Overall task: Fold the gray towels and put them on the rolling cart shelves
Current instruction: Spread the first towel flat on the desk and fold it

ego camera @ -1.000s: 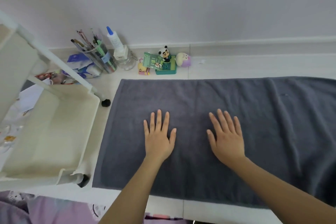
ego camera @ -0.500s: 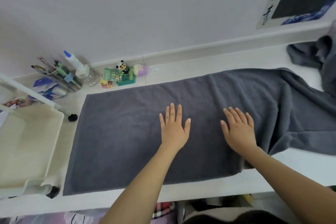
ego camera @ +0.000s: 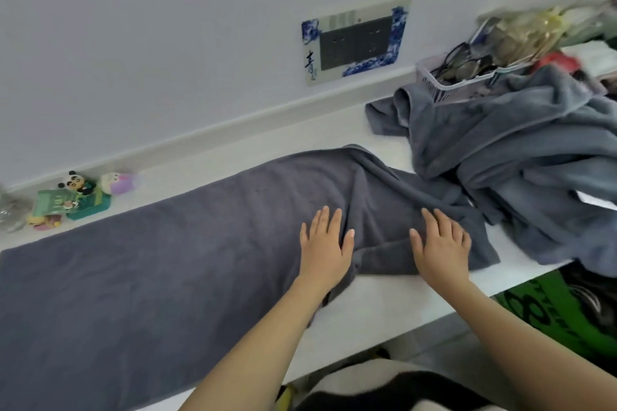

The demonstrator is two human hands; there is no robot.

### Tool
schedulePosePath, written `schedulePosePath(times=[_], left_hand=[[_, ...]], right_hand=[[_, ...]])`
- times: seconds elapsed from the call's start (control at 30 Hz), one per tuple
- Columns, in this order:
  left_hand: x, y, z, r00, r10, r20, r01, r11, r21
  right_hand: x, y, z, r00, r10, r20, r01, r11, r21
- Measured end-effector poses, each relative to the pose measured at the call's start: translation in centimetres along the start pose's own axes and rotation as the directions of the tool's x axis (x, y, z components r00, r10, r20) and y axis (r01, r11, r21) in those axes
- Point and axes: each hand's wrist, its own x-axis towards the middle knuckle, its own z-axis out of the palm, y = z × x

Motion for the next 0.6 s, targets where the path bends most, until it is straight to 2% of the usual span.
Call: schedulePosePath(times=[0.13, 0.2, 0.27, 0.4, 0.5, 0.6], left_hand=[[1.4, 3.4, 2.2, 0.992, 0.114, 0.045, -0.115, 0.993, 0.007], [1.6, 4.0, 3.2, 0.979, 0.163, 0.125, -0.166, 0.986, 0.017], [1.8, 4.6, 3.8, 0.973, 0.147, 0.180, -0.152, 0.988, 0.012], [2.8, 5.5, 3.4, 0.988, 0.078, 0.135, -0.088, 0.993, 0.076], [3.6, 7.0, 3.1, 0.995, 0.093, 0.032, -0.096, 0.990, 0.100], [4.0, 8.0, 3.3, 0.986, 0.159, 0.044, -0.156, 0.986, -0.055]], right_hand=[[1.2, 4.5, -0.5, 0.987, 0.018, 0.158, -0.023, 0.999, 0.028], [1.3, 5.9, -0.5, 0.987, 0.036, 0.156, -0.044, 0.998, 0.043], [1.7, 7.1, -0.8, 0.988, 0.074, 0.139, -0.084, 0.994, 0.065], [2.2, 7.8, -1.2, 0.980, 0.132, 0.151, -0.154, 0.978, 0.142], [1.5, 7.4, -0.8, 0.989, 0.034, 0.143, -0.074, 0.956, 0.284], [0.7, 6.8, -0.6, 0.984, -0.105, 0.144, 0.035, 0.906, 0.421]])
